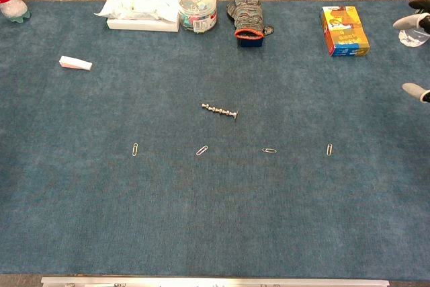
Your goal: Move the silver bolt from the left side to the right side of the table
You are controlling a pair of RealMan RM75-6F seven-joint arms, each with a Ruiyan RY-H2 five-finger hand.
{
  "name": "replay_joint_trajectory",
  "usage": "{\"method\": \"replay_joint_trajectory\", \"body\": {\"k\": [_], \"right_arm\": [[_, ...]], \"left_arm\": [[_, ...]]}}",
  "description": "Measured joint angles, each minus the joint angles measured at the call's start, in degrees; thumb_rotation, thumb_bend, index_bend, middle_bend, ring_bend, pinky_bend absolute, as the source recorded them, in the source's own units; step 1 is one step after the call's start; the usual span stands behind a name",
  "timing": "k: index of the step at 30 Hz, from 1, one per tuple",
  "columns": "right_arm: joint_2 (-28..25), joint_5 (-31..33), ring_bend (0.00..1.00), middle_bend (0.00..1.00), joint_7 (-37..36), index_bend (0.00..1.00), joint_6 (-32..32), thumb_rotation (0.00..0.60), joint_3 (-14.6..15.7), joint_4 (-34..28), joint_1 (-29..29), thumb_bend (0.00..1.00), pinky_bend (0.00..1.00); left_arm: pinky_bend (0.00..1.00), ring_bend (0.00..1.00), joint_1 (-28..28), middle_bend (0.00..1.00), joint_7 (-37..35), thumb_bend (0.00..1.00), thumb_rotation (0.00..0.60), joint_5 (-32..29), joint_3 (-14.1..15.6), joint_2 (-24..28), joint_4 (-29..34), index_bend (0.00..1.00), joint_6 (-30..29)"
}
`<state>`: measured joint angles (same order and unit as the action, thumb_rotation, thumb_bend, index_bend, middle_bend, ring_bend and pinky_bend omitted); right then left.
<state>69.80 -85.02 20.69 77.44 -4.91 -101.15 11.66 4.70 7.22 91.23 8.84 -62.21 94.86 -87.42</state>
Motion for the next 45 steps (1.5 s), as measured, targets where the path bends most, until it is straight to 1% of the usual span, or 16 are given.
{"method": "replay_joint_trajectory", "body": {"k": [5,9,11,16,19,24,29,33,37,45], "right_arm": [[1.47,0.13,0.06,0.08,4.41,0.23,-1.51,0.600,-0.33,-1.47,1.75,0.21,0.36],[3.46,-0.22,0.06,0.10,7.46,0.26,-3.40,0.600,-1.03,-1.78,4.36,0.21,0.36],[4.34,-0.93,0.06,0.11,8.31,0.27,-4.84,0.600,-1.46,-1.24,6.09,0.21,0.35],[5.08,-1.49,0.06,0.11,9.20,0.28,-8.66,0.600,-2.44,0.57,9.75,0.21,0.30],[5.46,-1.34,0.06,0.11,9.66,0.28,-11.31,0.600,-3.26,1.79,12.28,0.21,0.29],[6.40,-1.11,0.06,0.11,9.45,0.30,-14.31,0.600,-4.33,3.59,15.71,0.28,0.28],[6.99,-0.62,0.05,0.11,8.65,0.31,-18.03,0.600,-4.74,5.95,19.00,0.32,0.27],[7.28,0.19,0.04,0.11,9.08,0.31,-20.94,0.600,-4.41,7.61,20.89,0.36,0.27],[7.84,0.33,0.04,0.11,9.25,0.31,-23.39,0.600,-3.25,9.35,22.85,0.39,0.26],[9.43,-3.18,0.04,0.11,6.27,0.31,-24.82,0.600,-0.66,12.50,25.02,0.39,0.26]], "left_arm": [[0.02,0.00,-0.45,0.00,-0.86,0.28,0.600,1.17,-0.26,0.32,-0.28,0.45,-0.29],[0.02,0.00,-0.91,0.00,-1.83,0.28,0.600,1.42,-0.74,0.70,-0.43,0.45,-0.85],[0.02,0.00,-1.18,0.00,-2.43,0.28,0.600,1.49,-1.03,0.89,-0.45,0.45,-1.23],[0.02,0.00,-1.79,0.00,-3.67,0.28,0.600,1.41,-1.74,1.38,-0.45,0.45,-1.88],[0.02,0.00,-2.08,0.00,-4.45,0.28,0.600,1.12,-2.27,1.66,-0.51,0.46,-2.14],[0.02,0.00,-2.51,0.00,-5.71,0.28,0.600,0.47,-3.17,2.11,-0.60,0.46,-2.51],[0.02,0.00,-2.92,0.00,-7.23,0.28,0.600,0.06,-3.88,2.65,-0.74,0.47,-2.93],[0.02,0.00,-3.27,0.00,-8.63,0.28,0.600,-0.11,-4.40,3.08,-0.90,0.48,-3.41],[0.02,0.00,-3.54,0.00,-9.69,0.28,0.600,-0.45,-4.89,3.43,-1.24,0.48,-3.44],[0.02,0.00,-3.78,0.00,-9.88,0.28,0.600,-1.08,-5.60,3.49,-1.43,0.48,-3.02]]}}
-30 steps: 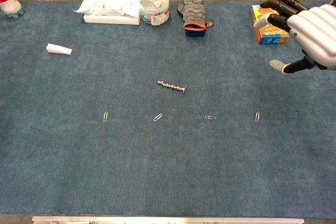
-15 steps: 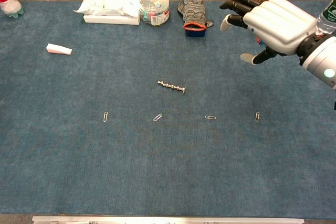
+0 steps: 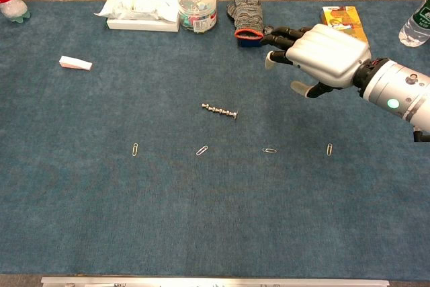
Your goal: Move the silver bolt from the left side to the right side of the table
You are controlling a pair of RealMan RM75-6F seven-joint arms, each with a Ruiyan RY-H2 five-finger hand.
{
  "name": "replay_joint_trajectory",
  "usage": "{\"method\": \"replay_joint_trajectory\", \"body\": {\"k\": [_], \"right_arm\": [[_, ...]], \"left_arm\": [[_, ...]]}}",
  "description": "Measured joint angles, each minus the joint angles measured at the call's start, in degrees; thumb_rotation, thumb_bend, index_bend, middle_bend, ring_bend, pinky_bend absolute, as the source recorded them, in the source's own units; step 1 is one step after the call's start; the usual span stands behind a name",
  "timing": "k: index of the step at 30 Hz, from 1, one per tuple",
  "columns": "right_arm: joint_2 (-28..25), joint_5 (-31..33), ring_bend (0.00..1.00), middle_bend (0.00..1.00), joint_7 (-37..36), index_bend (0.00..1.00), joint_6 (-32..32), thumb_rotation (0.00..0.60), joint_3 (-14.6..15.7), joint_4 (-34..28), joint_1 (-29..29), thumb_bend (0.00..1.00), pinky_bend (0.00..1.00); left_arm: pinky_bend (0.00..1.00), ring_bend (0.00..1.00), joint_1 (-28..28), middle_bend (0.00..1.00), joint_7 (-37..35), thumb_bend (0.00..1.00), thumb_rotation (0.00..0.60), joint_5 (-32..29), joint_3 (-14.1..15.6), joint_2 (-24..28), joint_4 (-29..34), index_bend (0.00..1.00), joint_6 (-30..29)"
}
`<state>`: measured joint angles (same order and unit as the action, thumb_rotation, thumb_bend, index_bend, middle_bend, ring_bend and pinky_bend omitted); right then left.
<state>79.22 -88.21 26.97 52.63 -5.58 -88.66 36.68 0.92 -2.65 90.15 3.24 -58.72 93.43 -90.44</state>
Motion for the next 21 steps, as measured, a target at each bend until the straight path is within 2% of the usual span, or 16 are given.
{"method": "replay_joint_trajectory", "body": {"k": [15,21], "right_arm": [[2.55,-11.46,0.02,0.10,-14.71,0.31,2.36,0.600,5.82,10.16,3.93,0.39,0.26],[4.20,-12.80,0.00,0.08,-17.45,0.31,1.70,0.600,6.86,13.75,6.14,0.47,0.24]], "left_arm": [[0.02,0.00,0.01,0.00,2.77,0.28,0.600,-3.31,-1.94,-0.86,-0.20,0.49,1.71],[0.02,0.00,0.17,0.00,3.24,0.28,0.600,-5.10,-2.98,-1.17,-0.53,0.49,2.63]]}}
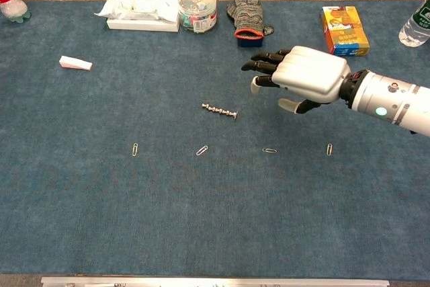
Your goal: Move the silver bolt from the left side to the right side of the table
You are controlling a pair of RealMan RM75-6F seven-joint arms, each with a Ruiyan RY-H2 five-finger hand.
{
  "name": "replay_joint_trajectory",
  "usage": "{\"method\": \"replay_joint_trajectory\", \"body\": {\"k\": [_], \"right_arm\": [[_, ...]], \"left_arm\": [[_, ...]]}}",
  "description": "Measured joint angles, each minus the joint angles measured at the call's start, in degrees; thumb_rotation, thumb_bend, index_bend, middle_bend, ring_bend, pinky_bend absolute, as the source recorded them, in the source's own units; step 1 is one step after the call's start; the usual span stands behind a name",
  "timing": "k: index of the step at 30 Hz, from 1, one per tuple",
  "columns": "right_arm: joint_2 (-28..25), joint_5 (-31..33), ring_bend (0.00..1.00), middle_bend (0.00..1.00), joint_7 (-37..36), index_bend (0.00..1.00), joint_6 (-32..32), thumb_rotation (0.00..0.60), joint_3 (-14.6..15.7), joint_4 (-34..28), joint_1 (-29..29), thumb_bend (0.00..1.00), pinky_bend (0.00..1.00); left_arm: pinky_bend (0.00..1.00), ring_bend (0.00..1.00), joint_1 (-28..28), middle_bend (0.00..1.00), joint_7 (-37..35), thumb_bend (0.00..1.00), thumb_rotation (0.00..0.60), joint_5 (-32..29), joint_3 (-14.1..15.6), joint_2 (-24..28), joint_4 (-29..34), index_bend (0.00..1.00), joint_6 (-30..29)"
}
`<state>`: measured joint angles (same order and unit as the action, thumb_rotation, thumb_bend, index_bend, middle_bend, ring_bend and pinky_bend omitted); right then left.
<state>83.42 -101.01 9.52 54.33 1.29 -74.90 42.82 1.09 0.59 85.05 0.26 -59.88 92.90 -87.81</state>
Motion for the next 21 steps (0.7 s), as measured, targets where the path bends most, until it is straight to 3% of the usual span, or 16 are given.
{"method": "replay_joint_trajectory", "body": {"k": [12,21], "right_arm": [[2.10,-0.41,0.00,0.08,-1.54,0.31,-2.83,0.600,0.79,2.60,3.48,0.62,0.23],[4.19,-0.36,0.00,0.08,-3.77,0.31,-3.05,0.600,1.44,5.23,4.67,0.65,0.23]], "left_arm": [[0.02,0.00,-0.36,0.00,-1.45,0.28,0.600,-1.11,-1.03,0.48,-0.29,0.51,-0.09],[0.02,0.00,-0.80,0.00,-1.67,0.28,0.600,-0.69,-1.13,0.89,-0.24,0.53,-0.64]]}}
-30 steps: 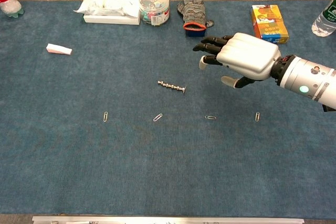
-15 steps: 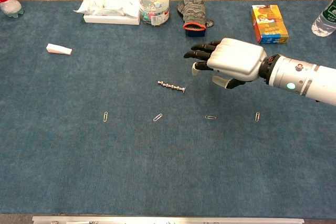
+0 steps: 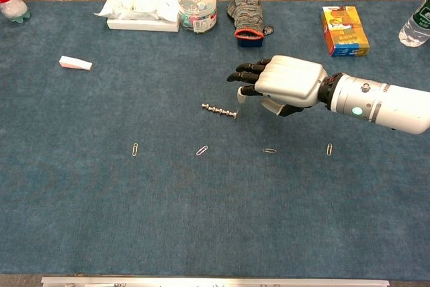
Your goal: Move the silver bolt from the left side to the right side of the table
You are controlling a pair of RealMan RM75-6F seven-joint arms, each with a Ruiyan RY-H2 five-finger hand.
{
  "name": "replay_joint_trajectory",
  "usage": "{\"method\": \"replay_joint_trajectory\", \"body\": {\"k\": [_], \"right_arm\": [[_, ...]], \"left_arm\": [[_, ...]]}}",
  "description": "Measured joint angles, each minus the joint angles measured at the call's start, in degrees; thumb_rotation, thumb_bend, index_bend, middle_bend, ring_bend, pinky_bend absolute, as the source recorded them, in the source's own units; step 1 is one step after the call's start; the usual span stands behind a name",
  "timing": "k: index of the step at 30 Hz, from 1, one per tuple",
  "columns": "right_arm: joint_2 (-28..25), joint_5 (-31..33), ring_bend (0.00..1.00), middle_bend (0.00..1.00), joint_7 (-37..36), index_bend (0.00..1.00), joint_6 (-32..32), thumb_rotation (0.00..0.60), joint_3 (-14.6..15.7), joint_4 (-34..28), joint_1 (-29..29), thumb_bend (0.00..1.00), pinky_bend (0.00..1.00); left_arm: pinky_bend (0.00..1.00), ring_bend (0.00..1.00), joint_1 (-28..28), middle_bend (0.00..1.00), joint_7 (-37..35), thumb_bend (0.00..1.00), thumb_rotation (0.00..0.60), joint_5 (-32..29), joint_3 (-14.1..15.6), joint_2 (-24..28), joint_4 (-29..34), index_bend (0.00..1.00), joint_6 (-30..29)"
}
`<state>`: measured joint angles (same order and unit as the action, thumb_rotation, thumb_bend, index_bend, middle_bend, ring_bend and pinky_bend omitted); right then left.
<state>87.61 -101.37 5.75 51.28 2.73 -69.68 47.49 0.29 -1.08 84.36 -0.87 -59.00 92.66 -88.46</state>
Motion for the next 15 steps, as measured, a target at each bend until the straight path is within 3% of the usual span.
{"method": "replay_joint_trajectory", "body": {"k": [15], "right_arm": [[2.42,-0.83,0.00,0.08,-3.47,0.31,0.03,0.600,1.39,3.38,2.39,0.65,0.23]], "left_arm": [[0.02,0.00,-0.67,0.00,-0.20,0.28,0.600,-0.37,-0.59,0.24,-0.01,0.55,-0.75]]}}
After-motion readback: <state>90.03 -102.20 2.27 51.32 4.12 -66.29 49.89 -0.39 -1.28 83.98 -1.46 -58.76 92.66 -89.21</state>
